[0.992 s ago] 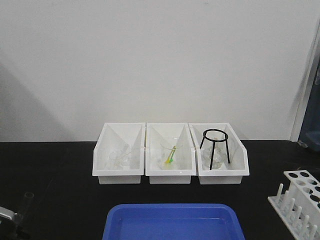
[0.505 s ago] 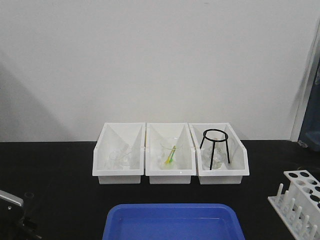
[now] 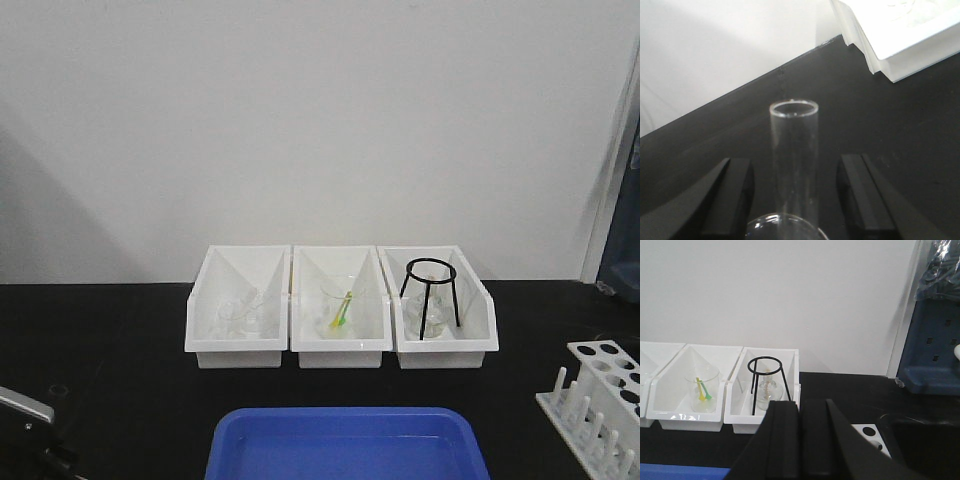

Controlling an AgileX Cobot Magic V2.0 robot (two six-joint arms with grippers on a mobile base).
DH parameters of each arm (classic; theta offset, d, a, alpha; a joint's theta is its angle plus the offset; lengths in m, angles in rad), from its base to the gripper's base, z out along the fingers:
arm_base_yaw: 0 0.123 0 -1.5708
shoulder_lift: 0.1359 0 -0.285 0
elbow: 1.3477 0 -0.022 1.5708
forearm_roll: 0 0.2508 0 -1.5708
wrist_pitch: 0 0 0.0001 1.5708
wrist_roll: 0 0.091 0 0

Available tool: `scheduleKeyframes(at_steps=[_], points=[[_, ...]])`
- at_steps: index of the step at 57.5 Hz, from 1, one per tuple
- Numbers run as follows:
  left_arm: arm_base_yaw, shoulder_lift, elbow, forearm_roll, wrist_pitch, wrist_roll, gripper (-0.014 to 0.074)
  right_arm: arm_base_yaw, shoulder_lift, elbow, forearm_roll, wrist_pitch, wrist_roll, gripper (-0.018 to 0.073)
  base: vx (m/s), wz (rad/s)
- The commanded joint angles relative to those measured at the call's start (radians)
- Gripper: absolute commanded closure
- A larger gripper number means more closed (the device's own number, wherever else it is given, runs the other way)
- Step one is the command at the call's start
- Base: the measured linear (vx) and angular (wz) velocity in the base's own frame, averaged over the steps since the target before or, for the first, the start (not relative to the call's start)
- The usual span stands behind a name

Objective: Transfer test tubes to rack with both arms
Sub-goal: 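Lift the clear tube up out of the beaker with the left gripper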

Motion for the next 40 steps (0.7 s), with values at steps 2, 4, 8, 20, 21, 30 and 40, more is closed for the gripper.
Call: scheduleKeyframes(at_steps=[2,4,8,20,21,30,40], points=[[-0.007,-0.036,-0.023,-0.007,-0.096,-0.004,0.0175,0.0,0.0,-0.033,-0.002,-0.081,-0.003,0.0564,0.0,0.0],[-0.007,-0.036,-0.023,-0.007,-0.1,-0.004,0.0197,0.0,0.0,-0.033,-0.002,-0.081,-0.003,0.0564,0.0,0.0],[-0.007,-0.036,-0.023,-0.007,-0.111,-0.004,0.026,0.0,0.0,-0.033,-0.002,-0.081,-0.003,0.0564,0.0,0.0],[-0.007,-0.036,-0.023,-0.007,-0.144,-0.004,0.0496,0.0,0.0,-0.033,-0.002,-0.081,-0.003,0.0564,0.0,0.0],[-0.007,-0.036,-0.023,-0.007,-0.145,-0.004,0.0518,0.0,0.0,-0.033,-0.002,-0.081,-0.003,0.0564,0.0,0.0],[-0.007,-0.036,-0.023,-0.007,-0.145,-0.004,0.0619,0.0,0.0,-0.033,-0.002,-0.08,-0.003,0.0564,0.0,0.0],[-0.007,-0.036,-0.023,-0.007,-0.171,-0.004,0.0617,0.0,0.0,-0.033,-0.002,-0.078,-0.003,0.0564,0.0,0.0]])
